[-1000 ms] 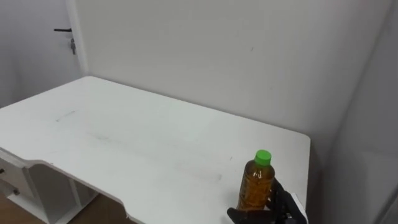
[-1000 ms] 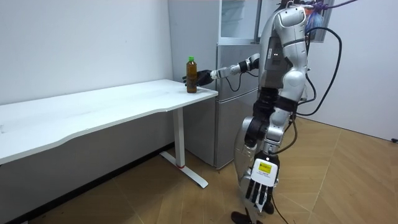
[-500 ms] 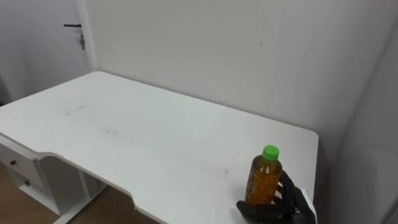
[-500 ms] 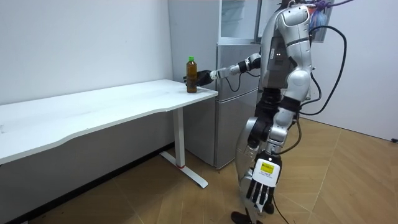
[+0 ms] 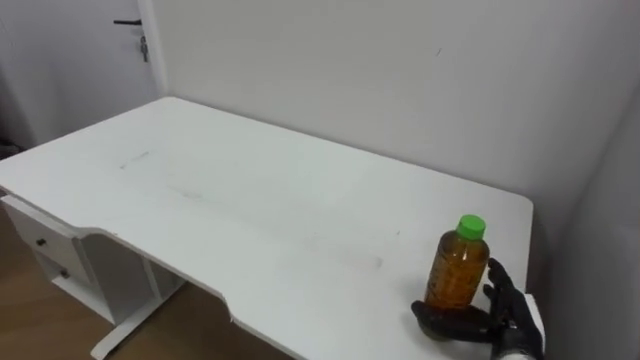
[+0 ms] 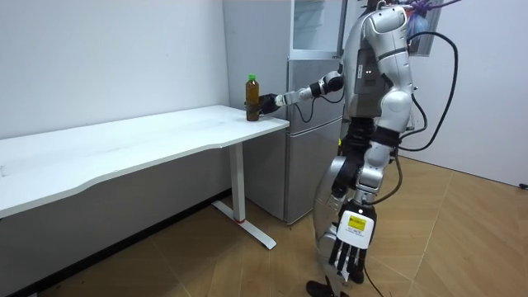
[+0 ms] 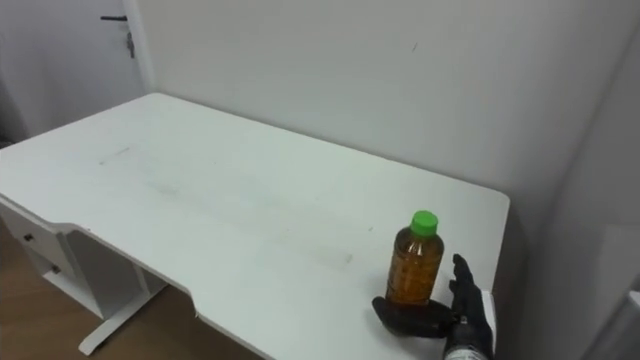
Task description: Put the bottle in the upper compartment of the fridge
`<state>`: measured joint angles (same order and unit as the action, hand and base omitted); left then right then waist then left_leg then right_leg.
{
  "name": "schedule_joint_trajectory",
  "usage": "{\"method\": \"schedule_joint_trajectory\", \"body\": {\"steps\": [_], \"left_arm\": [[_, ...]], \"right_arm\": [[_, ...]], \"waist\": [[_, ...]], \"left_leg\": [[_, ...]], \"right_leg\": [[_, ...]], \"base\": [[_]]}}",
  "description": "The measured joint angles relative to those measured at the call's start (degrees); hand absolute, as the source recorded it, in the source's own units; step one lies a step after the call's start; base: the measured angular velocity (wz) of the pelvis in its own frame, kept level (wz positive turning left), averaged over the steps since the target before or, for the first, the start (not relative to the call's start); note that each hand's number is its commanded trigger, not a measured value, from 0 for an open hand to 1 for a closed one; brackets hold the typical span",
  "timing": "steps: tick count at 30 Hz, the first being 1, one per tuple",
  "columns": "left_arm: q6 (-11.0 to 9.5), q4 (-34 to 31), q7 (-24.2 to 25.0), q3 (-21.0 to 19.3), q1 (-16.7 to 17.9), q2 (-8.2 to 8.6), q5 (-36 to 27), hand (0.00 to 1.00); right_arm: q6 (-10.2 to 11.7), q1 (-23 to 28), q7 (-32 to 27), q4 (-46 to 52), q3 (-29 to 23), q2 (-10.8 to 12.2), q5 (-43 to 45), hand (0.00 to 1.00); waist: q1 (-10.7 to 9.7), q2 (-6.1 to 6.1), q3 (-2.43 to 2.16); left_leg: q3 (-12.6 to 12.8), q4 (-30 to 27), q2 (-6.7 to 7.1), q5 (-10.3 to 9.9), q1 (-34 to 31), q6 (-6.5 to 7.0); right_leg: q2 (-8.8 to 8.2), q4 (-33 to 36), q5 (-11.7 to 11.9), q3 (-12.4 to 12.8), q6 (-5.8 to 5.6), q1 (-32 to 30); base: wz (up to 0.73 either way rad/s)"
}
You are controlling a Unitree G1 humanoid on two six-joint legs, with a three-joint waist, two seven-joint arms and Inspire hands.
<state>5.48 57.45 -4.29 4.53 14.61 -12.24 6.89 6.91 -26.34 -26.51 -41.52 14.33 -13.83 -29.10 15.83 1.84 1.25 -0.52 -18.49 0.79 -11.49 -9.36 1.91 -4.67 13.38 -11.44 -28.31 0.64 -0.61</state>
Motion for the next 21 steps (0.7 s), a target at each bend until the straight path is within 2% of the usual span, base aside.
{"method": "schedule_joint_trajectory", "body": {"steps": [8, 10, 15, 16, 17, 19, 21], "left_arm": [[0.32, -0.03, -0.56, 0.26, -1.01, 0.01, -0.04, 0.0], [0.3, -0.01, -0.82, 0.27, -1.55, 0.01, -0.69, 0.0], [0.27, -0.04, -1.76, 1.38, -1.7, 0.09, -2.88, 0.0], [0.26, -0.05, -1.77, 1.41, -1.78, 0.11, -2.88, 0.0], [0.26, -0.05, -1.81, 1.4, -2.06, 0.1, -2.88, 0.0], [0.15, -0.02, -1.83, 1.43, -2.65, 0.1, -2.92, 0.0], [-0.41, -0.03, -1.92, 1.43, -2.94, 0.1, -2.93, 0.0]], "right_arm": [[1.19, -1.88, -1.7, -0.95, -0.12, -0.29, 0.05, 0.0], [1.27, -2.0, -1.36, -1.15, -0.12, -1.27, 0.04, 0.0], [1.47, -4.21, -1.21, -4.27, -0.12, -1.34, 0.06, 0.0], [1.69, -4.83, -1.05, -5.06, -0.12, -1.34, 0.11, 0.0], [1.74, -5.52, -1.01, -5.31, -0.1, -1.33, 0.14, 0.0], [1.8, -6.34, -0.87, -5.51, -0.11, -1.42, 0.14, 0.0], [1.97, -6.56, -0.86, -5.48, -0.1, -1.48, 0.69, 0.0]], "waist": [[-0.01, 0.32, 0.0], [0.07, 0.32, 0.05], [0.25, 0.28, 0.26], [0.25, 0.4, 0.23], [0.3, 0.69, 0.47], [0.27, 0.89, 0.63], [0.3, 1.06, 0.6]], "left_leg": [[-0.07, -0.54, 0.06, 0.29, -2.8, 0.2], [-0.22, -1.1, 0.05, 0.29, -3.63, 0.21], [-0.17, -1.24, 0.09, 0.56, -4.17, 0.34], [-0.11, -1.22, 0.1, 0.7, -4.41, 0.36], [0.19, -0.92, 0.1, 1.01, -4.51, 0.37], [0.28, -0.81, 0.11, 1.34, -5.15, 0.35], [0.3, -0.79, 0.12, 1.49, -5.62, 0.36]], "right_leg": [[-0.37, 1.15, -0.01, -0.09, 0.02, -2.73], [-0.39, 1.45, -0.01, -0.22, 0.02, -3.28], [-0.57, 1.82, 0.01, -0.18, 0.05, -3.85], [-0.61, 1.85, 0.0, -0.16, 0.07, -4.22], [-0.81, 2.13, -0.07, -0.13, 0.2, -4.79], [-0.93, 2.36, -0.03, -0.16, 0.35, -5.73], [-0.94, 2.4, 0.04, -0.09, 0.44, -6.31]], "base": [[0.02], [0.08], [0.01], [-0.03], [-0.06], [-0.05], [-0.02]]}}
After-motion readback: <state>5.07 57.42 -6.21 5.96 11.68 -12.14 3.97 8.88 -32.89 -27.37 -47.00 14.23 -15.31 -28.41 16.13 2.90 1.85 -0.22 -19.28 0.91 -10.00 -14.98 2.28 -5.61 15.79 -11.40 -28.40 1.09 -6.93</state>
